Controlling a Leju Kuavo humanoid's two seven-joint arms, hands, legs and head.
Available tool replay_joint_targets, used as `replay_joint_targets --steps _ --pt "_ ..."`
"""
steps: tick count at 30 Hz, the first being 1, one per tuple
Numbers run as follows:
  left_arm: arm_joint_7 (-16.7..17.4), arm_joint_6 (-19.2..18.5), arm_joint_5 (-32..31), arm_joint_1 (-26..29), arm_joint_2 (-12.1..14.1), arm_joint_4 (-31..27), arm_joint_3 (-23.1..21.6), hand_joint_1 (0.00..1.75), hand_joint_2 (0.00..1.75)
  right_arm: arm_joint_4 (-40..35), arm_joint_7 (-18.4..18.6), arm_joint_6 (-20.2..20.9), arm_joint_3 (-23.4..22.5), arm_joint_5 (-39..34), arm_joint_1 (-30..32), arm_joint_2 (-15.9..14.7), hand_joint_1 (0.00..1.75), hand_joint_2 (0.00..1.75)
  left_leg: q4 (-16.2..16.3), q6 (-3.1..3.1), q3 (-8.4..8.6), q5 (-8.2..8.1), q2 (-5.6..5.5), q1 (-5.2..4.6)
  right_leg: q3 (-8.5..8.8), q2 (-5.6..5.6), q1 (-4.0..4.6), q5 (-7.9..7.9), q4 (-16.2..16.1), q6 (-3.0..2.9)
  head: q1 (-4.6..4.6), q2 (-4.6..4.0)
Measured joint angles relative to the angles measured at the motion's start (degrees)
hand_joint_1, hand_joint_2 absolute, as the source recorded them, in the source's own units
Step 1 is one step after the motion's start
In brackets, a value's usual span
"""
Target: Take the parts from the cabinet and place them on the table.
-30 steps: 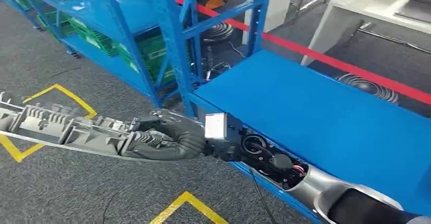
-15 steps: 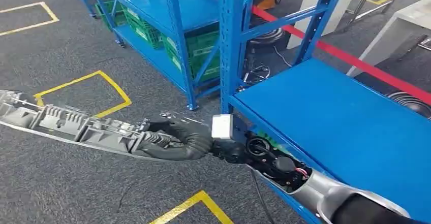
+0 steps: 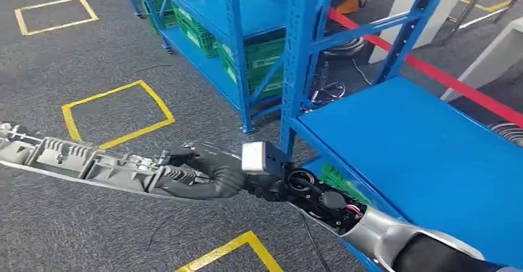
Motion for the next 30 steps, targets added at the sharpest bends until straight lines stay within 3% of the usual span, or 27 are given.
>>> replay_joint_targets --steps 2,3,4,5,7,8,9,10,11,12,13,14,16,17,18,19,20,21,23,24,25,26,27,28,29,30 --pt "0.0 0.0 -0.4 0.1 0.0 0.0 0.0 0.00 1.75 0.2 -0.2 0.0 -0.1 0.0 0.0 0.1 1.75 1.75 -0.1 0.49 -0.13 -0.11 -0.74 -0.13 0.30 -0.57 0.00 -0.16 -0.2 0.47 0.04 0.00" --pt "0.0 -0.1 -1.0 0.1 0.0 0.0 0.0 0.00 1.75 0.3 -0.2 0.0 -0.2 0.0 0.0 0.1 1.75 1.75 -0.6 0.98 0.30 0.19 -1.18 0.46 0.24 -0.57 -0.04 -0.63 0.0 0.90 0.16 0.00" --pt "-0.1 -0.1 -1.4 0.1 -0.1 0.0 0.0 0.00 1.75 0.5 -0.2 0.0 -0.3 0.0 0.0 0.2 1.75 1.75 -0.8 1.07 0.51 0.21 -1.46 0.41 0.06 1.33 -0.37 -1.57 1.3 1.11 0.26 0.00" --pt "-0.1 -0.1 -1.7 0.1 -0.1 0.0 0.0 0.00 1.75 0.5 -0.3 -0.1 -0.4 0.0 0.0 0.2 1.75 1.75 -0.8 1.44 0.53 0.20 -1.71 0.42 -1.50 2.28 -0.36 -3.70 4.8 1.20 0.57 0.00" --pt "-0.1 -0.2 -2.2 0.0 -0.1 0.0 0.0 0.00 1.75 0.8 -0.4 -0.3 -0.6 0.0 0.3 0.1 1.75 1.75 -0.8 1.76 0.53 0.17 -2.34 0.35 -6.55 2.94 -0.37 -8.46 15.1 1.41 1.14 0.00" --pt "-0.2 -0.4 -2.4 0.1 -0.1 0.0 0.0 0.00 1.75 0.9 -0.5 -0.3 -0.6 0.0 0.7 0.1 1.75 1.75 -0.8 1.79 0.55 0.14 -2.84 0.30 -8.72 2.99 -0.38 -9.40 19.3 1.49 1.25 0.00" --pt "-0.3 -0.4 -2.7 0.1 0.0 0.0 0.0 0.00 1.75 1.1 -0.6 -0.3 -0.6 0.0 1.0 0.1 1.75 1.75 -0.7 1.79 0.58 0.14 -3.35 0.30 -9.38 3.00 -0.40 -8.80 20.0 1.46 1.31 0.00" --pt "-0.5 -0.5 -2.8 0.1 0.0 0.0 0.0 0.00 1.75 1.3 -0.8 -0.3 -0.7 0.0 1.2 0.1 1.75 1.75 -0.7 1.77 0.63 0.13 -3.92 0.32 -8.60 3.01 -0.44 -6.78 17.7 1.36 1.48 0.00" --pt "-0.6 -0.5 -3.1 0.1 0.0 0.0 0.0 0.00 1.75 1.4 -0.9 -0.3 -0.7 0.0 1.3 0.1 1.75 1.75 -0.6 1.72 0.69 0.10 -4.53 0.35 -6.57 3.16 -0.49 -3.80 13.0 1.19 1.66 0.00" --pt "-0.7 -0.5 -3.1 0.1 0.0 0.0 0.0 0.00 1.75 1.4 -1.2 -0.2 -0.7 0.2 1.3 0.1 1.75 1.75 -0.4 1.57 0.77 0.00 -5.08 0.38 -3.98 3.82 -0.57 -0.81 7.3 0.99 1.79 0.00" --pt "-0.9 -0.5 -3.1 0.1 0.0 0.0 0.0 0.00 1.75 1.4 -1.4 0.0 -0.8 0.3 1.3 0.1 1.75 1.75 -0.3 1.36 0.70 -0.13 -5.43 0.48 -1.72 5.49 -0.65 1.20 2.1 0.77 1.95 0.00" --pt "-0.9 -0.5 -3.1 0.0 0.1 0.0 0.0 0.00 1.75 1.5 -1.5 0.0 -0.8 0.3 1.3 0.2 1.75 1.75 0.3 1.04 0.47 -0.29 -5.85 0.17 -1.15 6.02 -0.61 0.57 0.5 0.72 1.90 0.00" --pt "-0.9 -0.5 -3.1 0.0 0.4 0.0 0.0 0.00 1.75 1.7 -1.7 0.2 -0.9 0.3 1.4 0.2 1.75 1.75 -0.1 0.47 0.18 0.03 -6.46 0.43 -1.24 5.41 -0.32 0.83 0.6 0.42 1.46 0.00" --pt "-0.9 -0.5 -3.1 0.2 0.4 0.0 0.0 0.00 1.75 1.8 -1.7 0.2 -1.0 0.3 1.4 0.2 1.75 1.75 -0.4 0.05 0.24 0.22 -6.77 0.59 -1.22 5.10 -0.13 0.88 0.6 0.05 1.51 0.00" --pt "-0.9 -0.5 -3.1 0.2 0.6 0.0 0.0 0.00 1.75 1.8 -1.7 0.2 -1.0 0.3 1.4 0.3 1.75 1.75 -0.3 -0.24 0.20 0.12 -6.99 0.59 -1.03 4.58 -0.56 1.25 0.1 -0.47 1.49 0.00" --pt "-0.9 -0.5 -3.1 0.2 0.5 0.0 0.0 0.00 1.75 1.8 -1.7 0.2 -1.0 0.3 1.4 0.4 1.75 1.75 0.8 -0.34 -0.17 -0.65 -5.60 0.60 -0.81 4.01 -0.63 1.42 -0.2 -0.78 1.40 0.00" --pt "-0.9 -0.5 -3.1 0.2 0.5 0.0 0.0 0.00 1.75 1.8 -1.7 0.1 -1.0 0.3 1.4 0.5 1.75 1.75 4.1 -0.58 -1.80 -2.80 -3.80 0.50 -0.80 3.73 -0.63 1.50 -0.4 -0.97 0.55 0.00" --pt "-0.9 -0.5 -3.1 0.1 0.6 0.0 0.0 0.00 1.75 1.9 -1.7 0.2 -1.1 0.3 1.4 0.5 1.75 1.75 8.8 -0.86 -4.01 -5.19 -2.90 0.56 -0.86 3.29 -0.52 1.51 -0.4 -0.99 -0.09 0.00" --pt "-0.9 -0.5 -3.1 0.1 0.6 0.0 0.0 0.00 1.75 2.0 -1.7 0.2 -1.1 0.3 1.5 0.5 1.75 1.75 18.7 -1.21 -8.73 -9.09 -2.23 0.61 -0.92 2.28 -0.39 1.42 -0.4 -1.12 -0.20 0.00" --pt "-0.9 -0.5 -3.1 0.2 0.5 0.0 0.0 0.00 1.75 2.1 -1.7 0.2 -1.1 0.3 1.5 0.5 1.75 1.75 20.1 -1.27 -9.47 -9.03 -2.19 0.62 -0.91 1.84 -0.36 1.40 -0.4 -1.11 -0.22 0.00" --pt "-0.9 -0.5 -3.1 0.2 0.5 0.0 0.0 0.00 1.75 2.3 -1.7 0.2 -1.1 0.3 1.5 0.5 1.75 1.75 18.5 -1.25 -8.68 -7.69 -2.17 0.64 -0.88 1.42 -0.36 1.34 -0.4 -1.12 -0.24 0.00" --pt "-0.9 -0.5 -3.1 0.2 0.5 0.0 0.0 0.00 1.75 2.3 -1.7 0.2 -1.1 0.4 1.5 0.5 1.75 1.75 14.1 -1.17 -6.33 -5.30 -2.04 0.66 -0.85 1.05 -0.36 1.30 -0.4 -1.05 -0.24 0.00" --pt "-0.9 -0.5 -3.1 0.2 0.6 0.0 0.0 0.00 1.75 2.3 -1.7 0.2 -1.1 0.3 1.5 0.5 1.75 1.75 7.6 -1.03 -2.91 -2.58 -1.57 0.66 -0.73 0.69 -0.37 1.22 -0.4 -0.93 -0.28 0.00" --pt "-0.9 -0.5 -3.1 0.1 0.7 0.0 0.0 0.00 1.75 2.3 -1.7 0.2 -1.1 0.3 1.5 0.5 1.75 1.75 1.3 -0.86 0.66 -0.53 0.00 0.63 -0.53 0.42 -0.36 1.08 -0.3 -0.72 -0.33 0.00" --pt "-0.9 -0.5 -3.1 0.0 0.7 0.0 0.0 0.00 1.75 2.3 -1.7 0.2 -1.1 0.3 1.5 0.6 1.75 1.75 -0.3 -0.67 1.41 -1.14 0.49 -0.09 -0.54 0.21 0.09 0.94 -0.4 -0.47 -0.39 0.00" --pt "-0.9 -0.5 -3.1 0.0 0.7 0.0 0.0 0.00 1.75 2.3 -1.7 0.2 -1.1 0.3 1.4 0.6 1.75 1.75 -0.8 -0.13 1.33 -0.63 -0.15 0.04 -0.54 0.06 0.10 0.86 -0.3 -0.30 -0.29 0.00"
